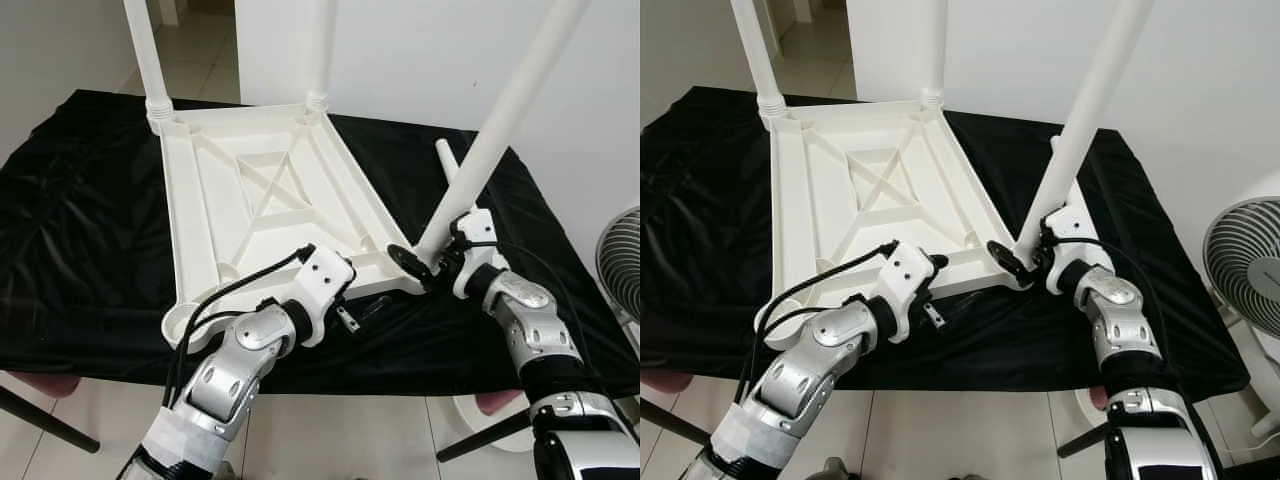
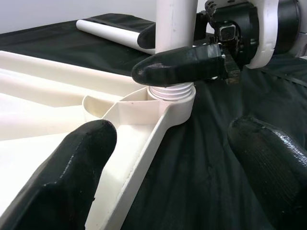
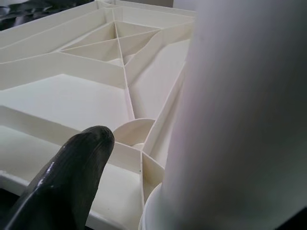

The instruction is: Building children table

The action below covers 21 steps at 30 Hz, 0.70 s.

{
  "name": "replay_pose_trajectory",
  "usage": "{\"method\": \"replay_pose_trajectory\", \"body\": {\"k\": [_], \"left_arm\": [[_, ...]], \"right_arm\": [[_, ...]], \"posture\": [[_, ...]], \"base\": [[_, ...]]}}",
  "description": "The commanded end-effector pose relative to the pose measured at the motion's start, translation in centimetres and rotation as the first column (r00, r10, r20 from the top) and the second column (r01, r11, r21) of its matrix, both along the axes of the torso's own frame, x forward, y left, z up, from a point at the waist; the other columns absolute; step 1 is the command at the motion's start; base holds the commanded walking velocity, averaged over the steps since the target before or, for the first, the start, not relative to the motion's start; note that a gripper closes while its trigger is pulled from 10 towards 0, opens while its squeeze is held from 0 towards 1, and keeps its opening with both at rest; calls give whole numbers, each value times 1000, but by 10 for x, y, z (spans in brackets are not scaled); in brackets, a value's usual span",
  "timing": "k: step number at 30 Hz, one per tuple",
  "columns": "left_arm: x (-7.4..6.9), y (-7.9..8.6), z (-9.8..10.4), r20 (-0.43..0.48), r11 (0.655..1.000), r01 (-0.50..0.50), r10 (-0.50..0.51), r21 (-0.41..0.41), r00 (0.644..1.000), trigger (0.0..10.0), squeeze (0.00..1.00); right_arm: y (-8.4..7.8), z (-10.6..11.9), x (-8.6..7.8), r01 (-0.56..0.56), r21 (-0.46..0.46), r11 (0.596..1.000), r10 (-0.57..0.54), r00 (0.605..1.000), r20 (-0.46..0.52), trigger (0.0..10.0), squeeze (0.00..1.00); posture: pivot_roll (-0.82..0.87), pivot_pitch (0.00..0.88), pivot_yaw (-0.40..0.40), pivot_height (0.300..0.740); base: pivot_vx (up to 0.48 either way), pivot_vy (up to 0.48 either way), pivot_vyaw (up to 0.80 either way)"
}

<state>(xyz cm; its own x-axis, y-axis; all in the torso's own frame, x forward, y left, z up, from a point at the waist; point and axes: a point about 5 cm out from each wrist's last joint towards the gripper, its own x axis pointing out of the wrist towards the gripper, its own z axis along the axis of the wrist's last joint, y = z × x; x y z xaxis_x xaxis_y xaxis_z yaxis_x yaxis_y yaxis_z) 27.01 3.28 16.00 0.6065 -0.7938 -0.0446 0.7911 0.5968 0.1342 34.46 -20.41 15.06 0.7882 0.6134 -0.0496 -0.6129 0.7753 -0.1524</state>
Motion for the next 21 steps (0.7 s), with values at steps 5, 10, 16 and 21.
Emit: {"method": "replay_pose_trajectory", "body": {"k": [5, 10, 16, 21], "left_arm": [[-3, 0, 0, -9, 999, 32, -32, 11, 999, 10000, 0], [-3, 0, 0, -12, 999, 33, -33, 12, 999, 10000, 0], [-2, 0, 1, -12, 1000, 31, -31, 6, 999, 10000, 0], [-4, -1, 1, -17, 1000, 30, -30, 1, 999, 10000, 0]], "right_arm": [[-2, -6, 0, -35, -31, 999, 34, 999, -22, 2549, 0], [-8, -7, 1, -29, -21, 999, 28, 999, -30, 0, 0], [-9, -10, 1, 45, 12, 999, -45, 999, -29, 0, 0], [-6, -9, 0, 153, 87, 984, -154, 988, 11, 0, 0]], "posture": [[123, 44, -60, 740], [117, 52, -58, 740], [112, 63, -60, 740], [109, 68, -62, 740]], "base": [[0, 0, 0], [0, 0, 0], [0, 0, 0], [0, 0, 0]]}}
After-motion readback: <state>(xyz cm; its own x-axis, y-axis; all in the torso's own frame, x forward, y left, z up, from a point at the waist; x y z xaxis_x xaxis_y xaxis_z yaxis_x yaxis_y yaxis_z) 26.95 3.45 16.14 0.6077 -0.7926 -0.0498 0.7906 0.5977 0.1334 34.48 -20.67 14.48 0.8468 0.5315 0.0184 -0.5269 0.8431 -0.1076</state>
